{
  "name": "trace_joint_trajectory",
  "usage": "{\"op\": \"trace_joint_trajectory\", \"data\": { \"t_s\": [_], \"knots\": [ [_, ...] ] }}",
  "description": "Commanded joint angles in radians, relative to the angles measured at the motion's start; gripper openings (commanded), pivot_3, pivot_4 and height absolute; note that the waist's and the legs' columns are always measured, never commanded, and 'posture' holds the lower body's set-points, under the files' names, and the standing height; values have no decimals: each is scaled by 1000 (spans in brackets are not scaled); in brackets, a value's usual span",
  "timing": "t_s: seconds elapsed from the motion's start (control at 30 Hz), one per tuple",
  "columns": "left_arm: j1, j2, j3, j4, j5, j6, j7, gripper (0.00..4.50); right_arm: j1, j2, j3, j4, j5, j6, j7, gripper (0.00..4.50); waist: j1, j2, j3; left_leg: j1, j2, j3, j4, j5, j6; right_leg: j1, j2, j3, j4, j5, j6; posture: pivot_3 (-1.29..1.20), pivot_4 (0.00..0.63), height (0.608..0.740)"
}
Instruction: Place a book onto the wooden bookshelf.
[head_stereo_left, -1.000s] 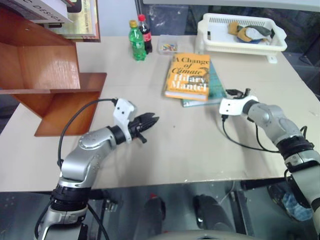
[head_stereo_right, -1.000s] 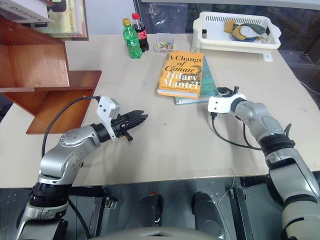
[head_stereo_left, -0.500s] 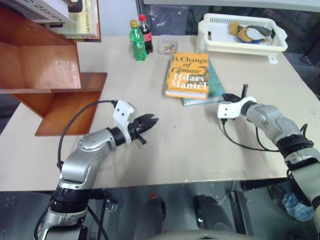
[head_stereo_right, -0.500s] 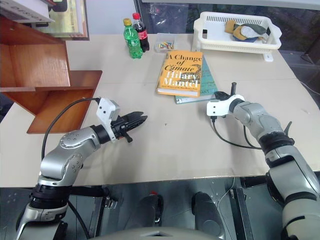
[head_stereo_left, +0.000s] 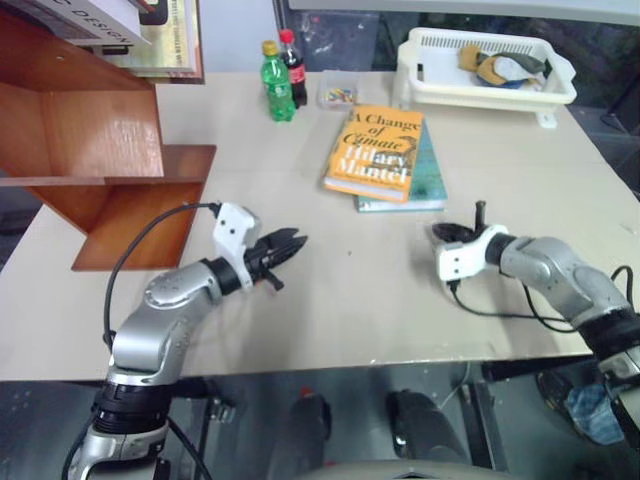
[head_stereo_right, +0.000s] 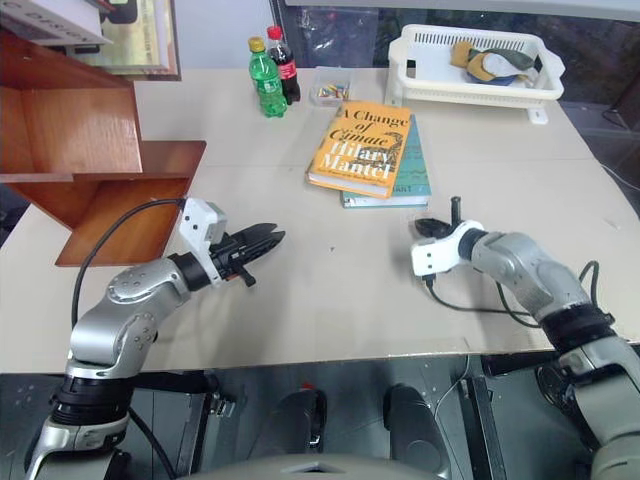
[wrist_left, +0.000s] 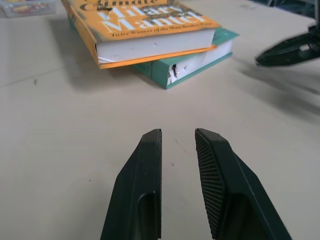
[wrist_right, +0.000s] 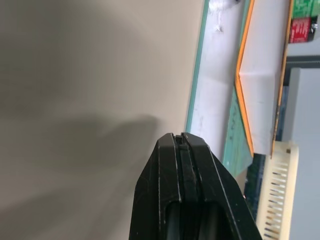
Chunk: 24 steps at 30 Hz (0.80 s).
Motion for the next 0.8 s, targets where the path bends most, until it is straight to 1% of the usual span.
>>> {"op": "trace_joint_trajectory", "data": {
  "t_s": [0.03,0.13,0.2,0.27,0.3,0.33,0.37,0.6,0.8],
  "knots": [
    [12,37,55,20,-37,-34,-80,1159,115,-40,-93,-213,86,42,60,46,1,0,0,0,0,0,0,0,0,0,0,0,0,0,0,0,150,740],
    [-8,45,59,67,-32,-46,-104,1159,174,-23,-148,-291,136,155,102,46,-1,0,0,0,0,0,1,0,0,0,0,0,0,0,0,0,150,740],
    [-26,39,49,88,-22,-54,-109,1159,164,-5,-161,-292,165,213,124,46,-1,0,0,1,0,1,3,0,0,1,1,0,0,0,0,0,150,740],
    [-41,31,34,96,-15,-58,-114,1159,118,15,-156,-255,137,237,109,555,-1,0,0,1,0,1,4,0,0,2,1,0,1,0,0,0,150,740],
    [-47,28,29,99,-12,-60,-115,1159,93,24,-149,-231,116,246,100,915,-1,0,0,2,0,1,4,0,0,2,1,0,1,0,0,0,150,740],
    [-53,26,25,100,-10,-62,-114,1159,58,32,-134,-183,83,246,78,1435,-1,0,0,2,0,1,5,0,0,2,1,0,2,0,0,0,150,740],
    [-59,24,23,100,-9,-62,-112,1159,15,46,-119,-119,55,244,50,1673,-2,0,0,2,0,1,5,0,0,2,1,0,2,0,0,0,150,740],
    [-58,22,28,68,-8,-60,-84,1159,-210,120,-36,234,-49,170,-73,1673,-3,0,0,1,1,0,3,0,0,1,1,0,3,0,0,0,150,740],
    [-29,25,46,24,-14,-50,-51,1159,-312,149,28,410,-108,90,-147,1673,-3,0,0,0,0,1,1,0,0,0,0,1,0,0,0,0,150,740]
  ]
}}
